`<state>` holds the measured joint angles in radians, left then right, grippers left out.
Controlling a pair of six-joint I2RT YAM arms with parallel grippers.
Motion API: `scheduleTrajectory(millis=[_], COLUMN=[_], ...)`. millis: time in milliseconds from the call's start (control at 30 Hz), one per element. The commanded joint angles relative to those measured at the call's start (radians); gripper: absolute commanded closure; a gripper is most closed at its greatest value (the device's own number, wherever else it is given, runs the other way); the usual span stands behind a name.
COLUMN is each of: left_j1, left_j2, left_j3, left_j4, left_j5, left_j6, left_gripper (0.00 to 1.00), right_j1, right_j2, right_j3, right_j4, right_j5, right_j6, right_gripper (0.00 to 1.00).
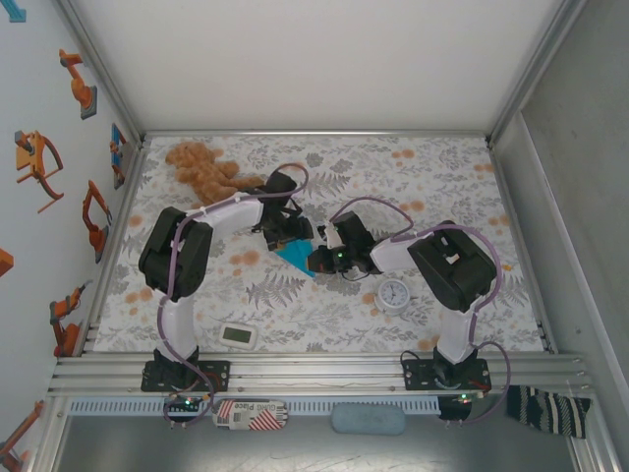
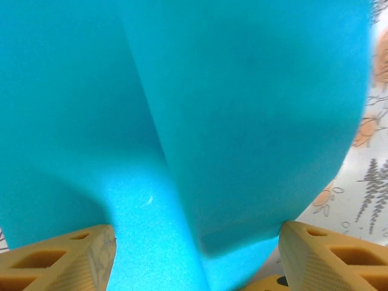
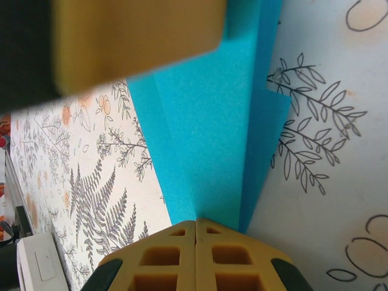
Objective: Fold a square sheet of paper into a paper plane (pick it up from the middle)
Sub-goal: Fourth fold the wing at the center of the table.
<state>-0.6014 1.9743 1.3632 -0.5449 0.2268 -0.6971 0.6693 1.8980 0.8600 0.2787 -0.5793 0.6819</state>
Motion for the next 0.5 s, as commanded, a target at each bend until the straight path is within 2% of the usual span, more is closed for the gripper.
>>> scheduleTrajectory(millis=[0,300,467], left_j1=[0.008,0.098,0.130], left_j2=[-0.075,-0.256,-0.249], left_j3=[0.008,-0.283,-0.368], left_j4=[0.013,0.389,0.584], left_j5=[0.026,0.217,0.368], left_j6=[0.028,0.005,-0.028], left_gripper=[0.27,0.31,0.47], right_j1=[0.004,0.004,0.004], right_j2=[0.036,0.030,0.035], right_j3=[0.007,0.025,0.044], right_j4=[-0.077,-0.159,-0.191], right_j5=[0.057,0.057,0.057], right_j6=[-0.033,-0.090,-0.102], right_gripper=[0.97,0.97,0.97])
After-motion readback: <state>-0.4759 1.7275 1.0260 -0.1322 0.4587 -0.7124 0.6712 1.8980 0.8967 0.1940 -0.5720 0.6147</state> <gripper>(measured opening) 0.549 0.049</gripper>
